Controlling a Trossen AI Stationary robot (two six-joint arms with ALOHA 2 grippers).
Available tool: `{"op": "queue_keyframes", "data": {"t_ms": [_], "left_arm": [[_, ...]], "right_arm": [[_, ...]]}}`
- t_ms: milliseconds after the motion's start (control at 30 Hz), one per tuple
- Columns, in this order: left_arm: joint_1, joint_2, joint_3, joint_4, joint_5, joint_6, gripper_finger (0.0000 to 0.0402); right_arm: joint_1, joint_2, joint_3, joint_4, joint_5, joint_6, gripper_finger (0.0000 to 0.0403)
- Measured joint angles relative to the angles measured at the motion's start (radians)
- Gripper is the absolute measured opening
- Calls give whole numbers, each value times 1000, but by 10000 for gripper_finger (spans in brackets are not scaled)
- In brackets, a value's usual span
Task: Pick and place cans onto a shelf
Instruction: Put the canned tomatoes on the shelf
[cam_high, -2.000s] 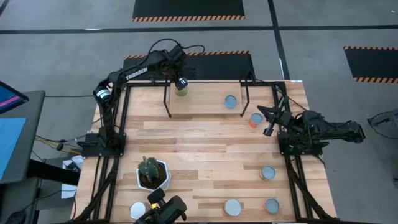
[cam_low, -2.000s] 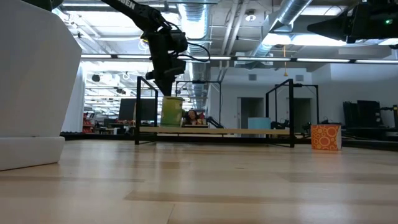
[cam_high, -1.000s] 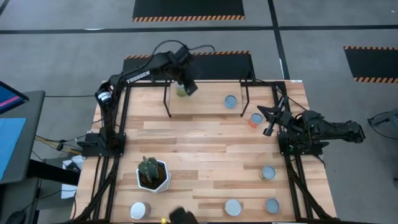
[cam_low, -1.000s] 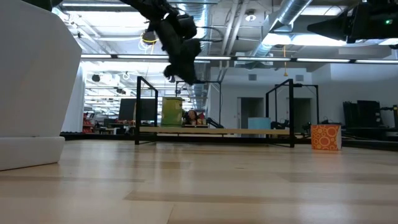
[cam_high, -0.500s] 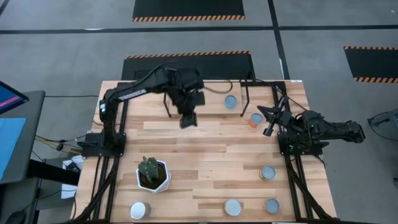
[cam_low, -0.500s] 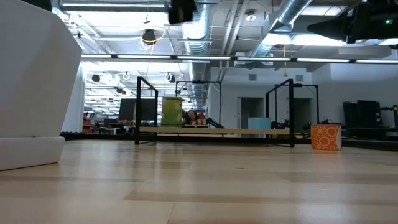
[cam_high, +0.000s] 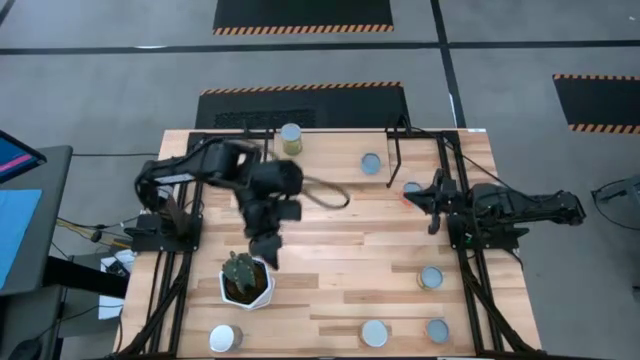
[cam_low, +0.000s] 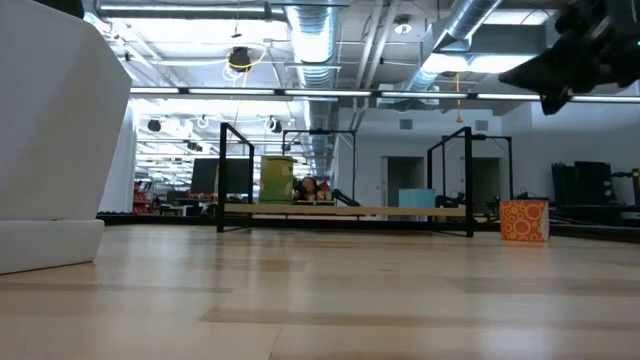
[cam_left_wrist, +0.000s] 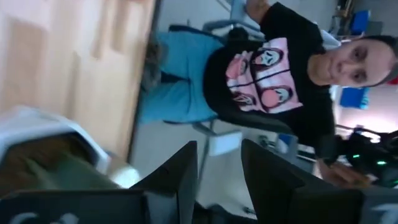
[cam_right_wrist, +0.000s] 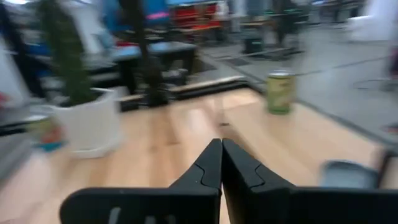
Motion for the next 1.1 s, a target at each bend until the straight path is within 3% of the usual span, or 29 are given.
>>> {"op": "queue_keyframes", "data": {"t_ms": [133, 233, 333, 433, 567, 700, 933, 1000, 1100], "left_arm": [[-110, -21, 0, 51, -1, -274, 112], [-197, -33, -1, 216, -10, -456, 112], [-276, -42, -1, 484, -33, -453, 112], [-354, -50, 0, 640, -116, -309, 112], [-482, -56, 0, 505, -261, -89, 112], [-638, -50, -2, 306, -515, -128, 112], [-892, -45, -50, 100, -1059, -712, 112], [-952, -45, -94, 33, -1124, -879, 112], [-1025, -44, -197, -17, -1104, -1108, 112]], "right_arm": [[85, 0, 0, 26, -35, 2, 24], [160, 0, -12, 91, -34, -22, 24], [224, 0, -27, 190, -33, -90, 24], [275, 0, -27, 246, -33, -139, 24], [319, 0, -27, 242, -33, -155, 24], [355, 1, -27, 194, -33, -132, 24], [380, 1, -27, 147, -29, -79, 24], [379, 1, -27, 140, -27, -79, 24], [377, 1, -27, 127, -27, -79, 24]]}}
